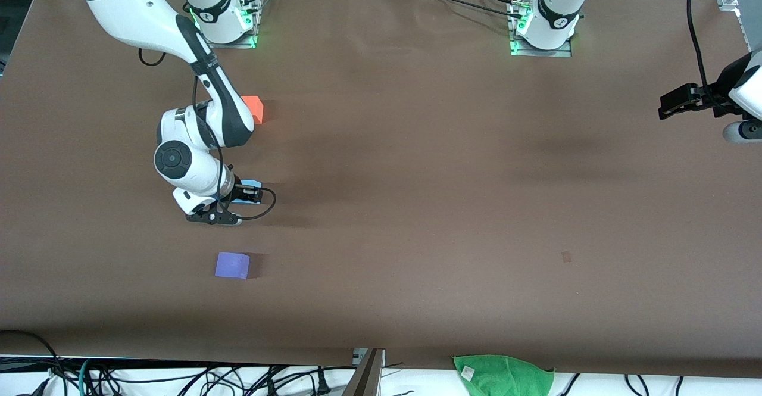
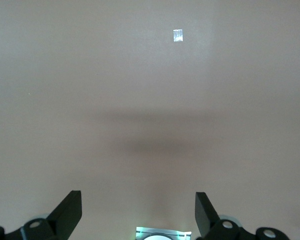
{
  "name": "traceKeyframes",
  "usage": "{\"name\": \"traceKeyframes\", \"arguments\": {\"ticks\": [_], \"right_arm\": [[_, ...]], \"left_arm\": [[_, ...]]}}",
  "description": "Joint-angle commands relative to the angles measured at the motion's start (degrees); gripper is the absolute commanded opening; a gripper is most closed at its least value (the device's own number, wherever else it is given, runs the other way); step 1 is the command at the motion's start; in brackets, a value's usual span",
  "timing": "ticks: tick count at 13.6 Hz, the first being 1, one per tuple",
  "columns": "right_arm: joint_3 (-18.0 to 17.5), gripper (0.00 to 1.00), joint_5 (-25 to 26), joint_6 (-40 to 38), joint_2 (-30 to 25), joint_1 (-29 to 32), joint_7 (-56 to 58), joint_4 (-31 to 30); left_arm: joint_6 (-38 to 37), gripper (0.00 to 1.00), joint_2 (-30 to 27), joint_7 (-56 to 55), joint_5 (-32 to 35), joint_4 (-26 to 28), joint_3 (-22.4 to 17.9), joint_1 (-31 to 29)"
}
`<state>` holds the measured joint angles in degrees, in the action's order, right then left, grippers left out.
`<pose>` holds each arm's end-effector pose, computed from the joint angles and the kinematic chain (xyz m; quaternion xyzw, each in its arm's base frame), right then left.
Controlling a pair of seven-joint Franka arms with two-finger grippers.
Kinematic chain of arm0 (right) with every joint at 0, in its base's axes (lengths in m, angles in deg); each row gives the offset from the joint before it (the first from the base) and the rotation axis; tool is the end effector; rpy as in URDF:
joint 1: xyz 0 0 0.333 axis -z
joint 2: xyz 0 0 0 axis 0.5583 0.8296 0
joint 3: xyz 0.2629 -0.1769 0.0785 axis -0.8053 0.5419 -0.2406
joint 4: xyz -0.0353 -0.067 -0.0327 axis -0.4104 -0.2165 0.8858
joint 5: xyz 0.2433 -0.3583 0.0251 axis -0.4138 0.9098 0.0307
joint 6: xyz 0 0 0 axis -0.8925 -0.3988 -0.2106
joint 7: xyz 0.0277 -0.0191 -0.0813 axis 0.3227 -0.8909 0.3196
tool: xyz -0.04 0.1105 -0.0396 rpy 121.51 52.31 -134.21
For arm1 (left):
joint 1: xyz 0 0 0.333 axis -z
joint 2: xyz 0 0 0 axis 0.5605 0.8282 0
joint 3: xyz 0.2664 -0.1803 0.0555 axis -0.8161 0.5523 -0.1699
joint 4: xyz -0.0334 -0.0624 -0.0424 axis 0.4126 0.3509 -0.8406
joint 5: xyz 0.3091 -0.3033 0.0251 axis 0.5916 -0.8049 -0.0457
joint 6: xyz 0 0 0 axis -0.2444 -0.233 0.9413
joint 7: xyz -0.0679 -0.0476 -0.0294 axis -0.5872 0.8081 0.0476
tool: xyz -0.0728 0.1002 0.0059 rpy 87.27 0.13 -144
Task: Place blue block between orange and purple blocks
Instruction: 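Carry the light-blue cube with the right gripper toward the orange cube, then lower the cube between the orange and purple cubes, open the right gripper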
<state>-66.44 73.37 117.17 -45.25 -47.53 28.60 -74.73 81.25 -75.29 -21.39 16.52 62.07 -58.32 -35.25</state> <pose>0.6348 0.1605 0.1666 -0.9990 0.0387 0.0239 0.0029 0.6030 0.0180 0.5965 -0.9960 -0.0276 0.0799 0.0300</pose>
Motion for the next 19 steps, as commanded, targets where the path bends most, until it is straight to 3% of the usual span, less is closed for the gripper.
{"name": "traceKeyframes", "arguments": {"ticks": [1, 6, 9, 13, 17, 19], "right_arm": [[-0.13, 0.29, -0.65, 2.57, -3.31, 0.32, -0.24, -5.37], [0.48, 0.57, -0.65, 3.1, -3.31, 0.32, -0.15, -5.9], [0.66, 0.97, -0.74, 2.84, -3.4, 0.32, -0.41, -5.56], [0.75, 0.99, -0.65, 2.58, -3.92, 0.32, -0.32, -5.29], [2.59, 0.99, -0.13, 2.23, -7.78, 0.32, 1.78, -3.71], [1.37, 0.99, -0.47, -4.07, -12.17, -0.29, 0.74, -2.14]], "left_arm": [[-0.41, 1.0, 0.88, 0.74, 0.3, -1.88, 0.21, -0.16], [-0.41, 1.0, 0.97, 0.74, 0.3, -2.14, 0.21, 0.11], [-0.41, 1.0, 0.97, 0.65, -1.45, -2.14, 0.13, -0.24], [-0.41, 1.0, 0.97, 0.65, -1.81, -2.14, 0.13, -0.25], [-0.41, 1.0, 1.05, 0.65, -1.9, -2.14, 0.13, -0.33], [-0.41, 1.0, 1.05, 0.74, -1.81, -2.14, 0.13, -0.51]]}}
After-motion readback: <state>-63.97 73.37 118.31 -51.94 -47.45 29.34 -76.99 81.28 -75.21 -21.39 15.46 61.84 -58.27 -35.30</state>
